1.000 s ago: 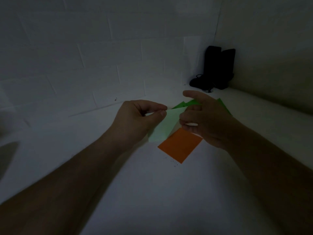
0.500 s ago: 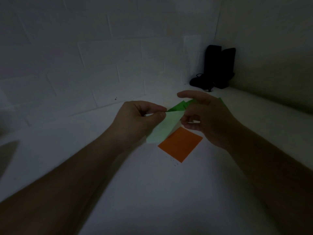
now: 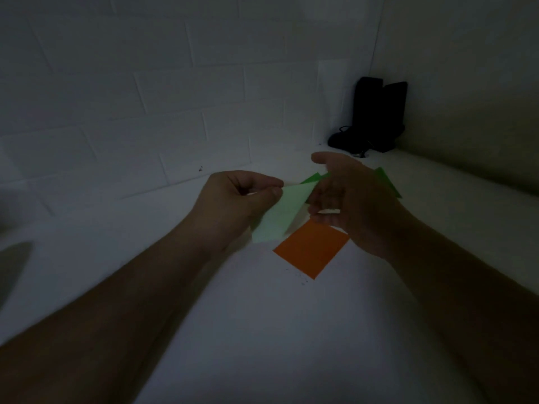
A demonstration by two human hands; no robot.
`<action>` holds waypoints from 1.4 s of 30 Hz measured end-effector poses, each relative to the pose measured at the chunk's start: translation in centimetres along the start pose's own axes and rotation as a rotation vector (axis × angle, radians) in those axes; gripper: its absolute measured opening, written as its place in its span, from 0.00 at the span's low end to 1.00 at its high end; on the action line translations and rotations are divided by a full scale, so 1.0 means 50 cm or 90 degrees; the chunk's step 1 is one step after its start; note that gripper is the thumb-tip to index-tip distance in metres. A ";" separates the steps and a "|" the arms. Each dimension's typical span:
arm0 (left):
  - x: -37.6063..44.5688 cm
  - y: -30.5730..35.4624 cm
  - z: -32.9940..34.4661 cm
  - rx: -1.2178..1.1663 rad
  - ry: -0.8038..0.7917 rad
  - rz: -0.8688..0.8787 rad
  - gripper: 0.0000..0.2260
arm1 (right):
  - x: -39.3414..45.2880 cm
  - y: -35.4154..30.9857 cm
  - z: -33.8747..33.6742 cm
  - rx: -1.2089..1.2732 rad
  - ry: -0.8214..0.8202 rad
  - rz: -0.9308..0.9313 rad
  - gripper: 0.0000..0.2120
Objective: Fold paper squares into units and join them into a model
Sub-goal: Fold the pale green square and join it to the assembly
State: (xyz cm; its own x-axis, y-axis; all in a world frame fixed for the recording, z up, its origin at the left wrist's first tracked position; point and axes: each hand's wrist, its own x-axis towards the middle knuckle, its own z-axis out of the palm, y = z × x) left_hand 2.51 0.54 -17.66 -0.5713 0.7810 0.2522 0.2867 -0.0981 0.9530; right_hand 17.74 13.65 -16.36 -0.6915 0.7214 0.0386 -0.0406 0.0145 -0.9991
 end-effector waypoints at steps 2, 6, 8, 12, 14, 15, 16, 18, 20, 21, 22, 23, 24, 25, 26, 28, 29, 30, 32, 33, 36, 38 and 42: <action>0.000 0.000 -0.001 -0.002 0.000 -0.002 0.05 | 0.003 -0.005 0.001 0.058 0.012 0.036 0.13; -0.002 0.001 -0.002 -0.003 -0.005 0.004 0.06 | -0.007 0.001 -0.001 -0.037 -0.005 -0.022 0.20; -0.003 0.002 0.001 -0.001 -0.004 0.006 0.06 | -0.013 0.005 -0.005 -0.015 -0.009 -0.040 0.27; -0.004 0.003 0.004 0.007 0.008 0.020 0.07 | -0.011 0.002 -0.006 0.064 -0.010 -0.025 0.33; -0.005 0.005 0.005 -0.008 0.019 0.020 0.06 | -0.015 0.002 0.002 0.087 -0.016 -0.004 0.35; -0.005 0.005 0.006 -0.016 0.021 0.021 0.06 | -0.017 0.002 0.007 0.080 -0.023 0.003 0.36; -0.004 0.005 0.005 -0.021 0.021 0.020 0.06 | -0.020 0.004 0.012 0.063 -0.033 0.007 0.37; -0.005 0.006 0.005 -0.028 0.015 0.018 0.06 | -0.022 0.009 0.017 0.035 -0.045 0.007 0.38; -0.004 0.005 0.006 -0.036 0.011 0.022 0.06 | -0.018 0.011 0.015 0.039 -0.041 0.002 0.37; -0.003 0.004 0.007 -0.038 0.011 0.023 0.06 | -0.016 0.012 0.014 0.048 -0.037 0.002 0.37; -0.003 0.004 0.008 -0.040 0.012 0.024 0.06 | -0.016 0.013 0.014 0.055 -0.038 0.007 0.38; -0.004 0.004 0.009 -0.043 0.015 0.025 0.06 | -0.017 0.014 0.015 0.058 -0.048 0.012 0.39; -0.003 0.004 0.010 -0.044 0.019 0.026 0.06 | -0.018 0.016 0.016 0.056 -0.065 0.018 0.40; -0.002 0.002 0.009 -0.045 0.024 0.028 0.05 | -0.020 0.017 0.018 0.054 -0.083 0.021 0.41; 0.000 0.002 0.008 -0.050 0.028 0.028 0.06 | -0.022 0.018 0.019 0.053 -0.096 0.020 0.41; 0.001 0.001 0.007 -0.072 0.030 0.023 0.06 | -0.021 0.018 0.018 0.036 -0.098 0.010 0.40; 0.001 0.001 0.008 -0.082 0.028 0.019 0.06 | -0.020 0.016 0.016 0.025 -0.091 0.004 0.40; 0.002 0.001 0.009 -0.085 0.026 0.018 0.05 | -0.019 0.016 0.015 0.017 -0.083 -0.001 0.40; 0.002 -0.001 0.010 -0.075 0.029 0.026 0.05 | -0.021 0.017 0.015 0.003 -0.082 -0.004 0.41; 0.003 -0.003 0.010 -0.069 0.034 0.030 0.05 | -0.023 0.018 0.016 -0.002 -0.091 -0.004 0.42; 0.007 -0.008 0.005 -0.074 0.046 0.033 0.05 | -0.029 0.021 0.021 -0.036 -0.121 -0.027 0.41; 0.008 -0.009 0.004 -0.083 0.044 0.030 0.05 | -0.029 0.019 0.020 -0.057 -0.124 -0.044 0.37; 0.008 -0.009 0.005 -0.088 0.048 0.038 0.04 | -0.033 0.018 0.015 -0.066 -0.140 -0.043 0.37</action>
State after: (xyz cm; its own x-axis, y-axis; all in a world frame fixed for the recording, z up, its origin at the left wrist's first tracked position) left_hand 2.34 1.06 -18.03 -0.6140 0.7233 0.3159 0.2167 -0.2304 0.9487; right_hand 18.28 11.95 -17.29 -0.8307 0.5482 0.0966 -0.0254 0.1361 -0.9904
